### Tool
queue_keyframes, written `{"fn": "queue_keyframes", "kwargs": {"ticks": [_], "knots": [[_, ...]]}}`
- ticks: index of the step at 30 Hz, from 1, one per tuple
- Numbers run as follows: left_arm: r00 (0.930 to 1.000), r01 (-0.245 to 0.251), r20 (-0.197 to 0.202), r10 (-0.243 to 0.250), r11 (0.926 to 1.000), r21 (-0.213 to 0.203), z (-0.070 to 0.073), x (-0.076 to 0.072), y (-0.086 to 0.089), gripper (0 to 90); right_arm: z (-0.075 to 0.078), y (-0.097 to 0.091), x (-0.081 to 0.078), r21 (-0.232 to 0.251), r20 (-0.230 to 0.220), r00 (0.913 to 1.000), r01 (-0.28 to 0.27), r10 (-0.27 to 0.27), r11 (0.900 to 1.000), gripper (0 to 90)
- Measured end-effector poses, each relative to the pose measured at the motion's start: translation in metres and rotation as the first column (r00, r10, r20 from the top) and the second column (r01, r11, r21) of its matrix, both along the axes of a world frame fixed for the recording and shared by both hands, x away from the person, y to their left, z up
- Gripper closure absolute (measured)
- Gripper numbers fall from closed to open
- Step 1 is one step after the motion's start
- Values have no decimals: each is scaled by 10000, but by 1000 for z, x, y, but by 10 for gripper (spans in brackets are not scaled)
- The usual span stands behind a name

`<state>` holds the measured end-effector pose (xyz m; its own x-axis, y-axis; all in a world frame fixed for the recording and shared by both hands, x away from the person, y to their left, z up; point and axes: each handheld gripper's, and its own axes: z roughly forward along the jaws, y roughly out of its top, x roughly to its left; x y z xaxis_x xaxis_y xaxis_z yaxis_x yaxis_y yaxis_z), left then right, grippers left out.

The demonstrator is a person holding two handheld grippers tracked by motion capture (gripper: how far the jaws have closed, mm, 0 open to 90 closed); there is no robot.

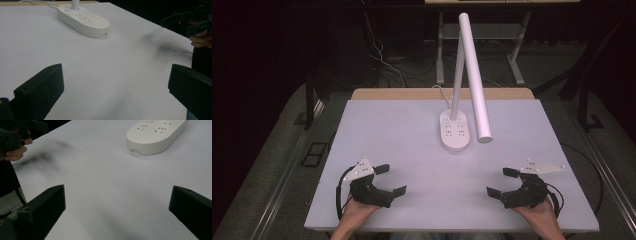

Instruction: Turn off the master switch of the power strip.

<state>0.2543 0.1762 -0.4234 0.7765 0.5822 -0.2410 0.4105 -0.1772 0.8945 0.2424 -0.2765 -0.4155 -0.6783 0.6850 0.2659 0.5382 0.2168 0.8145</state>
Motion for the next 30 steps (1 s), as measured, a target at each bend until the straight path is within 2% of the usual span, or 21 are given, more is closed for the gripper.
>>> {"fn": "queue_keyframes", "kwargs": {"ticks": [13,28,30], "knots": [[10000,-4,0,4,10000,-17,1,0,0,0,-1,-3,0,-47,-135,9999,83,-83,10000,0],[9997,121,-225,-117,9998,178,4,1,0,0,-1,-3,-2,-112,-192,9998,13,-15,9999,0],[9997,70,-224,-68,9999,107,5,1,1,0,-1,-4,-2,-95,-208,9998,13,-15,10000,0]]}}
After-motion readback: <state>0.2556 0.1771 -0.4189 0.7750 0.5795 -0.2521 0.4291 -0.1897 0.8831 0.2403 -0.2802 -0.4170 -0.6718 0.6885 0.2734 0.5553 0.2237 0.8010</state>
